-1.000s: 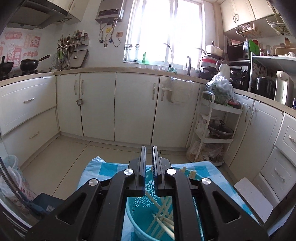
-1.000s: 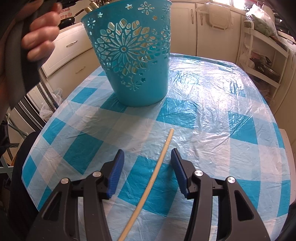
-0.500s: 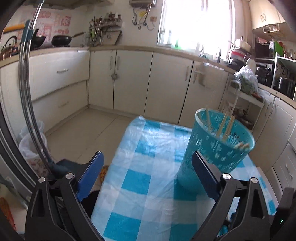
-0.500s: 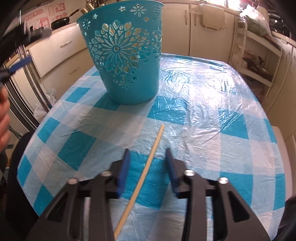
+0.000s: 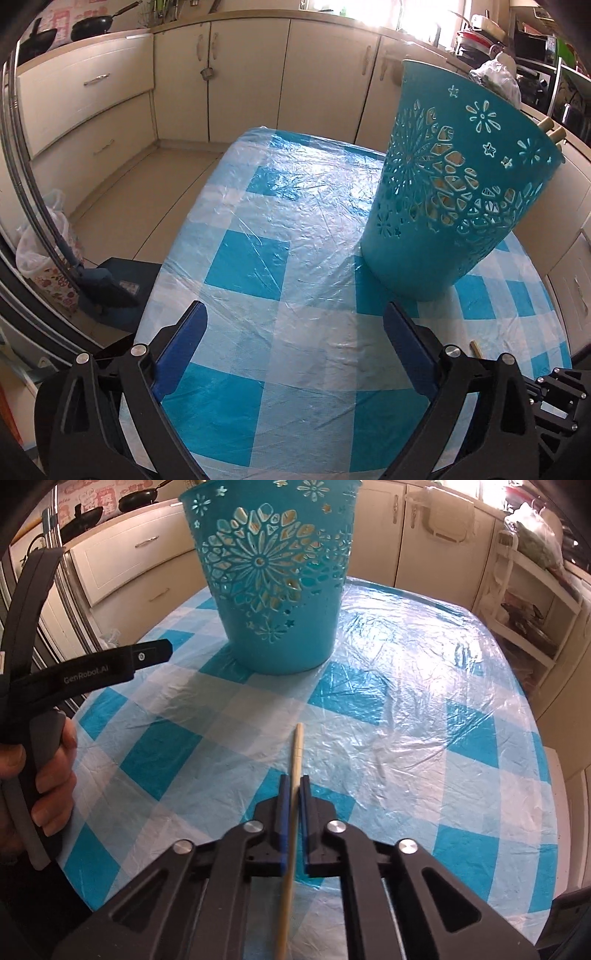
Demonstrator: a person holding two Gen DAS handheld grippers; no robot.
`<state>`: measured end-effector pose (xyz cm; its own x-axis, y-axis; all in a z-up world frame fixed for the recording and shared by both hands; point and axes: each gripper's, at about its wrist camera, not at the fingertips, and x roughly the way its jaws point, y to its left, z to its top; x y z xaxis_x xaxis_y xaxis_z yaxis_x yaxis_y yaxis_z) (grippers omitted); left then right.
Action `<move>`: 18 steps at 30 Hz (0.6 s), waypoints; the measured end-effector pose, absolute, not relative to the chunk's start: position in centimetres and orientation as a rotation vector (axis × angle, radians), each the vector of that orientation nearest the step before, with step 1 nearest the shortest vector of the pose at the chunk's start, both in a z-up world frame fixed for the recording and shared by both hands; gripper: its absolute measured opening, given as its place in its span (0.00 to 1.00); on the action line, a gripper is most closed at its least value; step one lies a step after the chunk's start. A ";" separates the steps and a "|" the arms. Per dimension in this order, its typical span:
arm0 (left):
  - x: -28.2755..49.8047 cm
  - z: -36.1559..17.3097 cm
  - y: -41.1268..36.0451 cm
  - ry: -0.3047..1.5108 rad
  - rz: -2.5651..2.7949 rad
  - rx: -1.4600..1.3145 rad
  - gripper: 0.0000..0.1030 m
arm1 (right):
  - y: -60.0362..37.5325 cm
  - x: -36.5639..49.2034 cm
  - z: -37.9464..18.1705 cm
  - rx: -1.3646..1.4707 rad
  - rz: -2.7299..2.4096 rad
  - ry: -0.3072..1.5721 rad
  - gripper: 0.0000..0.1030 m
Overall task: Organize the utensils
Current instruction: 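Close the right gripper on the last wooden chopstick, then lift the chopstick over the teal basket and open the right gripper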
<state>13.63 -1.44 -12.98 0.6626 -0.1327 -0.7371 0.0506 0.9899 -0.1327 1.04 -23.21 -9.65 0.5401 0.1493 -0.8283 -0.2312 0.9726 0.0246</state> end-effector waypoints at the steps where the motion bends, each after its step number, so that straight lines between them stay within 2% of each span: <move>1: 13.7 -13.2 -1.5 0.851 -0.104 -0.104 0.90 | -23.3 1.0 -9.7 -0.084 0.227 0.976 0.05; 8: 13.9 -13.5 -2.6 0.884 -0.108 -0.053 0.91 | -24.0 0.6 -8.2 -0.021 0.237 0.926 0.05; 18: 14.2 -13.6 -3.1 0.906 -0.108 -0.029 0.92 | -26.7 0.7 2.8 0.231 0.335 0.599 0.05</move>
<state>14.18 -3.08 -13.65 0.6122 -0.1054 -0.7836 0.0812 0.9942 -0.0703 0.70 -26.67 2.75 0.7746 0.3725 -0.5111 -0.2399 0.9208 0.3076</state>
